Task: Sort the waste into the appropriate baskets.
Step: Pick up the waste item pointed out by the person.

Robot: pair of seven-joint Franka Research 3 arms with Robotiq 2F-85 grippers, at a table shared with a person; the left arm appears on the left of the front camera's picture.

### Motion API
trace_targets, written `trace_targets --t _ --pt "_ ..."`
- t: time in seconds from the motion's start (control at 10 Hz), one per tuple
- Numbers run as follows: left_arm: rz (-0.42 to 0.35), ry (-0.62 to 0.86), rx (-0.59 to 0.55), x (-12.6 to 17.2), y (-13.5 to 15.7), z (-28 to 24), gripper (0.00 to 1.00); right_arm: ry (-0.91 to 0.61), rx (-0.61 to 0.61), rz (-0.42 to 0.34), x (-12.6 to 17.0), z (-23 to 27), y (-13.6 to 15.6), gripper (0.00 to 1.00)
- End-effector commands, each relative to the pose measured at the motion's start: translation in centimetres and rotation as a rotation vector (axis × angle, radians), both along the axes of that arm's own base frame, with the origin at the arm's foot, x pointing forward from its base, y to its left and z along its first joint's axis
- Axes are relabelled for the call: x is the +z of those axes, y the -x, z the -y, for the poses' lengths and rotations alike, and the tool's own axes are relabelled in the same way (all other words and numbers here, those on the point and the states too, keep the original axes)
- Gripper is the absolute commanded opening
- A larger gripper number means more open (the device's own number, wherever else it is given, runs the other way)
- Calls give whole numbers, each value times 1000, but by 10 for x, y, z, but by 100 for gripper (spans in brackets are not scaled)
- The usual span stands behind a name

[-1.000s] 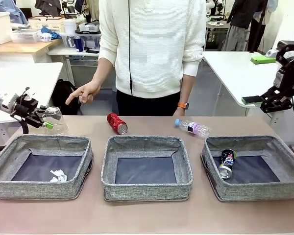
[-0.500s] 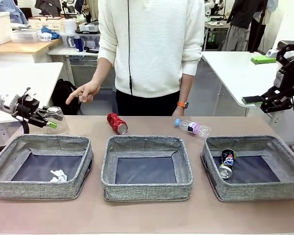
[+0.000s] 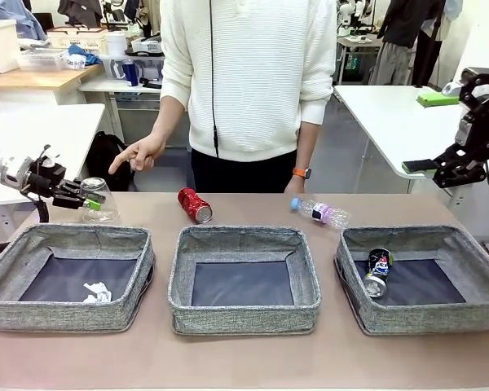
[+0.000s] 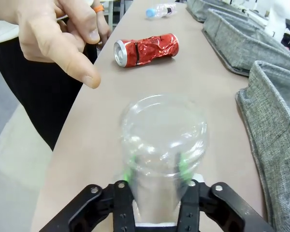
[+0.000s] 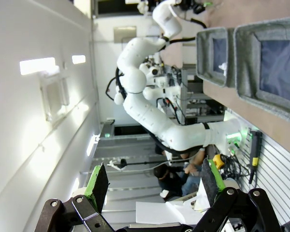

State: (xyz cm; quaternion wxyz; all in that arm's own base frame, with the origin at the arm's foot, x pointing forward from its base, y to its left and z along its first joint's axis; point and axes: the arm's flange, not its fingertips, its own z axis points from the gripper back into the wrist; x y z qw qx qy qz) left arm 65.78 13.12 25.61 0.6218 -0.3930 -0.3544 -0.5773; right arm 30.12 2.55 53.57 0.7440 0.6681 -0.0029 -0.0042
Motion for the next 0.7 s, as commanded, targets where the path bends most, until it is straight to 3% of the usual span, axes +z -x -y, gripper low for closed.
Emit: trace_targets --t 0.0,0.4,0.6 --pt "-3 17 2 2 2 0 0 -23 1 14 2 0 0 100" --pt "-9 -5 41 13 5 -9 0 -23 1 14 2 0 0 100" --pt "-20 -18 118 54 19 -21 0 -23 1 14 2 0 0 100"
